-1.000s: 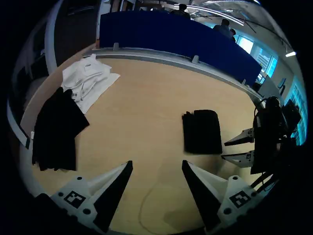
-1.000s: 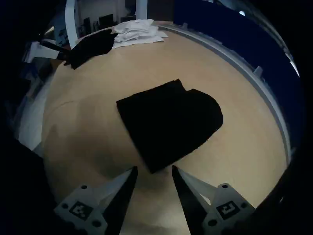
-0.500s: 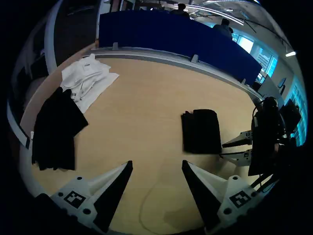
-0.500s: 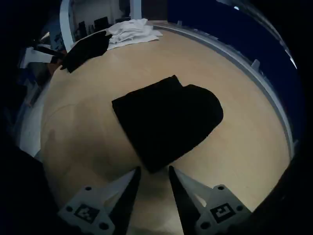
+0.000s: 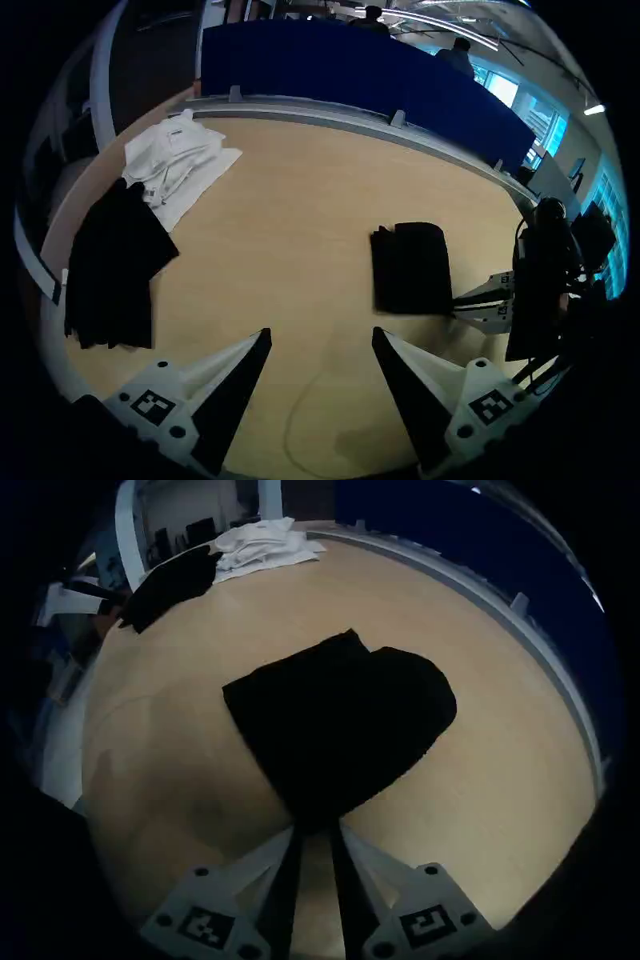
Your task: Fold towel
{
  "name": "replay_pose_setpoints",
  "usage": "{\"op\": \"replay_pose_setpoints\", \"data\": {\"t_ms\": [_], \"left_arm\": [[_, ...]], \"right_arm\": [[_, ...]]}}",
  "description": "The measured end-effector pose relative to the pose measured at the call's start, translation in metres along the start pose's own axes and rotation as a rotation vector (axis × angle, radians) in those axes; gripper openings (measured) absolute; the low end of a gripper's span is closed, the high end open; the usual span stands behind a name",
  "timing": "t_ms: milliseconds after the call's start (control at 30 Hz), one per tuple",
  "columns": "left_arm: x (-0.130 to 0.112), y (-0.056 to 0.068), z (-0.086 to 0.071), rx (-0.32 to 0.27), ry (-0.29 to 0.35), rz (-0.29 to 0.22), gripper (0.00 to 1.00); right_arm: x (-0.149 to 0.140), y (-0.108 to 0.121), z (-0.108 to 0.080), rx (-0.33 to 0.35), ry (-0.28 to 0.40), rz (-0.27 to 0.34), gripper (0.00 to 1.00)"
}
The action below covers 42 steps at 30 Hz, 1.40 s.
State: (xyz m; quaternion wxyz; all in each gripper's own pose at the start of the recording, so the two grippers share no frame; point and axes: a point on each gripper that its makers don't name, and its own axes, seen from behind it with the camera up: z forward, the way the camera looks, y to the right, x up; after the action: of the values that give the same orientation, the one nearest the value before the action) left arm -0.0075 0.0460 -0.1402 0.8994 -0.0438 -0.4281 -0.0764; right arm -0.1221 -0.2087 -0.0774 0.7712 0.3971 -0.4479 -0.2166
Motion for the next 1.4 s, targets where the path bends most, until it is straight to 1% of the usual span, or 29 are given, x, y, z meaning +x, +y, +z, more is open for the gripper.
{"op": "replay_pose_setpoints", "data": {"t_ms": [67, 233, 400, 567, 767, 967, 1067, 1267, 1400], "left_arm": [[0.001, 0.000, 0.000, 0.000, 0.001, 0.002, 0.93], [0.003, 0.002, 0.000, -0.003, 0.002, 0.004, 0.93], [0.005, 0.002, -0.002, -0.008, 0.003, 0.002, 0.93], [0.010, 0.004, -0.001, -0.019, 0.010, 0.002, 0.93], [0.023, 0.010, 0.003, -0.041, 0.029, 0.019, 0.93], [0.044, 0.022, 0.004, -0.071, 0.063, 0.046, 0.93], [0.053, 0.029, 0.004, -0.086, 0.079, 0.060, 0.93], [0.067, 0.044, 0.002, -0.119, 0.102, 0.093, 0.94], [0.072, 0.051, 0.000, -0.132, 0.109, 0.117, 0.94]], "right_arm": [[0.000, 0.001, 0.000, 0.000, -0.001, 0.001, 0.14], [0.003, 0.003, 0.001, -0.001, 0.003, 0.005, 0.06], [0.009, 0.005, -0.002, -0.013, 0.011, 0.000, 0.04], [0.030, 0.012, -0.014, -0.029, 0.051, -0.003, 0.04], [0.067, 0.023, -0.045, -0.058, 0.111, -0.029, 0.04], [0.101, 0.031, -0.087, -0.103, 0.162, -0.076, 0.04], [0.114, 0.034, -0.107, -0.124, 0.182, -0.091, 0.04], [0.130, 0.040, -0.145, -0.150, 0.207, -0.078, 0.04], [0.133, 0.047, -0.166, -0.173, 0.218, -0.072, 0.04]]}}
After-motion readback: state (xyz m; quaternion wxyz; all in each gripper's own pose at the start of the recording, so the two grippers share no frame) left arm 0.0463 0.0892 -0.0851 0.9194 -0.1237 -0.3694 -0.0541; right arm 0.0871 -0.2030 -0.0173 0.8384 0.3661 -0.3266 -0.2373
